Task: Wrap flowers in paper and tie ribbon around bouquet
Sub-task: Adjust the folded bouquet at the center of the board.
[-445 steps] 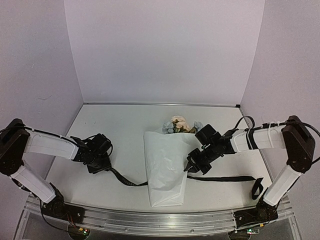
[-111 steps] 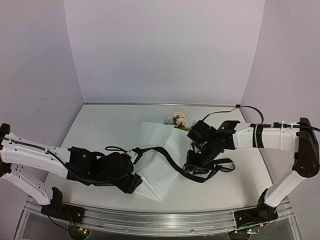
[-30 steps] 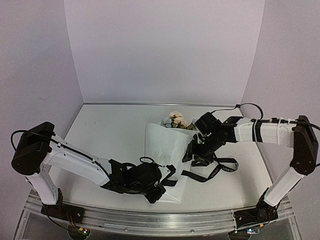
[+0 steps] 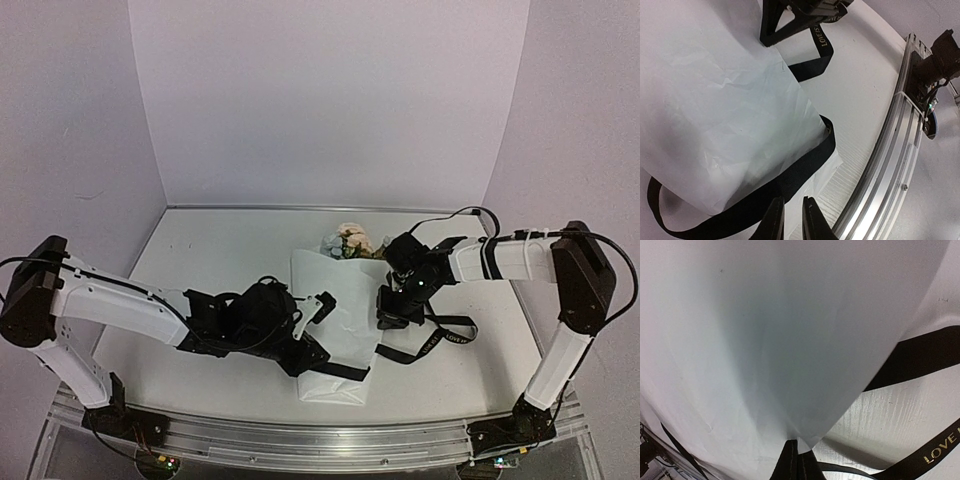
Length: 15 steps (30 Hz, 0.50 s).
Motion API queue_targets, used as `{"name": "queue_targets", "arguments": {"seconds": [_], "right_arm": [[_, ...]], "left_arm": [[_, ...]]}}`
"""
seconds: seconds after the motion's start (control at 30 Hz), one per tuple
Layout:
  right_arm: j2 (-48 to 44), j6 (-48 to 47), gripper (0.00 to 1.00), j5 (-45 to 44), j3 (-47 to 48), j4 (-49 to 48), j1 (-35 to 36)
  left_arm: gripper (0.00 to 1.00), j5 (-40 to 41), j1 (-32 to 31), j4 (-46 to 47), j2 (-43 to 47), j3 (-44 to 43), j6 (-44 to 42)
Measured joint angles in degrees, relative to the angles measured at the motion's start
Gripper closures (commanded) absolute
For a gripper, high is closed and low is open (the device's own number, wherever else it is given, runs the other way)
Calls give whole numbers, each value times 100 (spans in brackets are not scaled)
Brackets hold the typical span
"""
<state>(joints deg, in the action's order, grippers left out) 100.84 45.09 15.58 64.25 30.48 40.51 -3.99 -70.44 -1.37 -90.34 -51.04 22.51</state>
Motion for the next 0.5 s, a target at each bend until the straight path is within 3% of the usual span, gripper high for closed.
{"name": "queue_targets", "arguments": {"seconds": [0.37, 0.5], "right_arm": [[4, -117, 99, -119, -1, 70, 0], [-7, -160, 71, -107, -2, 191, -4]], "left_arm": [[90, -398, -1, -9, -1077, -349, -125], [90, -322, 74, 4, -1376, -595, -159]]}}
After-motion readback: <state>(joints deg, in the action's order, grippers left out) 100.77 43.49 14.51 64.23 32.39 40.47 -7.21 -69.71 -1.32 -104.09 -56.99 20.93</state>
